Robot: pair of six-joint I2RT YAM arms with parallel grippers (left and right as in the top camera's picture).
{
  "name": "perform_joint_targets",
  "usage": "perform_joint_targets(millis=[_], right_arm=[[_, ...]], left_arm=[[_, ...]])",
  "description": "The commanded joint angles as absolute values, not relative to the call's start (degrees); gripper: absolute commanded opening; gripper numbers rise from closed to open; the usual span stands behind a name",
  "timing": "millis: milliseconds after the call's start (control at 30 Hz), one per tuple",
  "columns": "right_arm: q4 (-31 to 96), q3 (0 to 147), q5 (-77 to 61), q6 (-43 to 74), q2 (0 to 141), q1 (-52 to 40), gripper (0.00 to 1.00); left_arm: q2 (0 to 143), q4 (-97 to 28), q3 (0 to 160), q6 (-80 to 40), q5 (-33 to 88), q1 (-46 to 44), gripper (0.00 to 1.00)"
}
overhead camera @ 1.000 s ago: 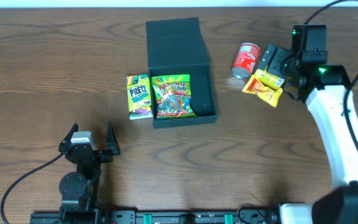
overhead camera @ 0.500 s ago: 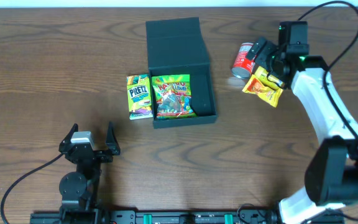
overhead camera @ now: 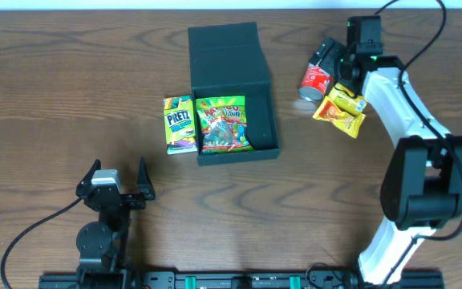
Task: Pack container
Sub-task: 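Move the right gripper back right to the red chip can, then grasp the red chip can with the right gripper and lift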
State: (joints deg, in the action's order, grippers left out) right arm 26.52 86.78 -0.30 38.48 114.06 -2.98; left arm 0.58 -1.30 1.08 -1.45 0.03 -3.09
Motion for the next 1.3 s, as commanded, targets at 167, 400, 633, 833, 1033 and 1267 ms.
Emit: perform_joint_targets(millis=[167, 400, 633, 833, 1033, 1267], right_arm=[[26.83, 87.94, 0.19, 44.16, 116.99, -3.95, 0.99], [23.29, 87.94, 0.54, 44.6, 119.33, -4.56, 0.99], [20.03, 87.94, 0.62, 44.82, 121.71, -5.67, 0.99], [20.12, 87.94, 0.67, 45.23, 122.08, -6.02, 0.97], [20.56, 87.92, 0.69, 45.19, 122.56, -6.09, 0.89], [20.82, 87.92, 0.64, 45.19, 123.87, -6.09, 0.84]], left_arm=[[0.23, -4.36, 0.25, -1.26, -0.4, -2.85, 0.95], [0.23, -4.36, 0.25, -1.26, -0.4, -2.85, 0.95], [0.23, -4.36, 0.25, -1.26, -0.38, -2.85, 0.95], [0.23, -4.36, 0.27, -1.26, -0.4, -2.85, 0.95], [0.23, -4.36, 0.27, -1.26, -0.4, -2.85, 0.95], [0.23, -4.36, 0.25, -1.26, -0.4, -2.85, 0.95]])
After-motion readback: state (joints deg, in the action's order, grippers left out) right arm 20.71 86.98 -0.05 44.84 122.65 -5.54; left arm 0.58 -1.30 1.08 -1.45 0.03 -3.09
